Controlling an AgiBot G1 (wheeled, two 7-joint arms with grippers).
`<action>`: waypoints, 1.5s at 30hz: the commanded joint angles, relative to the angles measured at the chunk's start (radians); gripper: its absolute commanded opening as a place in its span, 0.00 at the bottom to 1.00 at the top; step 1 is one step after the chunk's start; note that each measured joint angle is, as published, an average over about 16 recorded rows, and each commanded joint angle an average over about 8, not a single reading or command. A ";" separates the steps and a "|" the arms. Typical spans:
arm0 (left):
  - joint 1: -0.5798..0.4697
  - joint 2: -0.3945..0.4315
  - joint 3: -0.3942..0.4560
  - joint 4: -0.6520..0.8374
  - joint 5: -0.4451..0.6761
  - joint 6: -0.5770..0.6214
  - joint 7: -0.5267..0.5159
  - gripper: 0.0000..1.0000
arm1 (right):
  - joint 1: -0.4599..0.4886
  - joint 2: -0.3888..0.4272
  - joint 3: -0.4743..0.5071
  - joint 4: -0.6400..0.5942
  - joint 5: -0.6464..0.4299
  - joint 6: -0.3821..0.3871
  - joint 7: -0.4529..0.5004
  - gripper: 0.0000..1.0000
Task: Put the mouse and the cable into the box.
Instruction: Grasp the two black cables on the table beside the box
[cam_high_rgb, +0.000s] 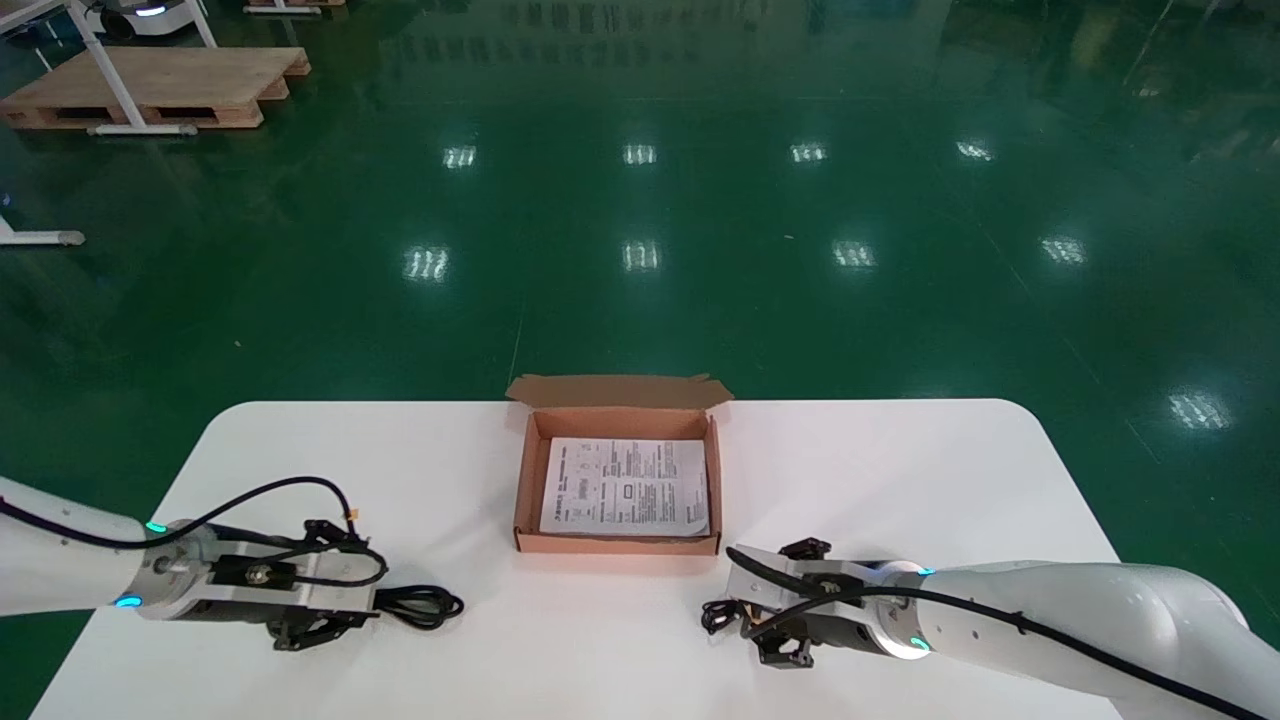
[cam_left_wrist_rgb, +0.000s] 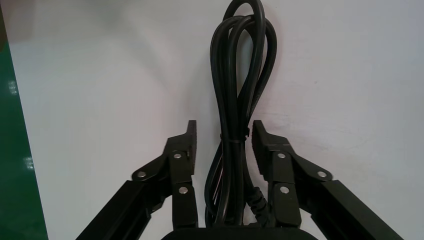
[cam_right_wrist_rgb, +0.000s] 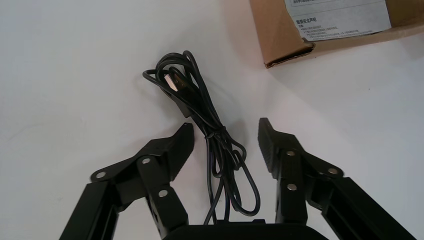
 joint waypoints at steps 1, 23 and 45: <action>0.000 0.000 0.000 0.000 0.000 0.000 0.000 0.00 | 0.000 0.000 0.000 0.001 0.000 0.000 0.000 0.00; 0.000 0.000 0.000 0.000 0.000 0.000 0.000 0.00 | -0.001 0.001 0.000 0.002 0.002 0.000 0.000 0.00; -0.019 -0.016 -0.003 -0.007 0.009 -0.023 -0.008 0.00 | 0.074 0.018 -0.002 -0.095 -0.132 0.053 0.105 0.00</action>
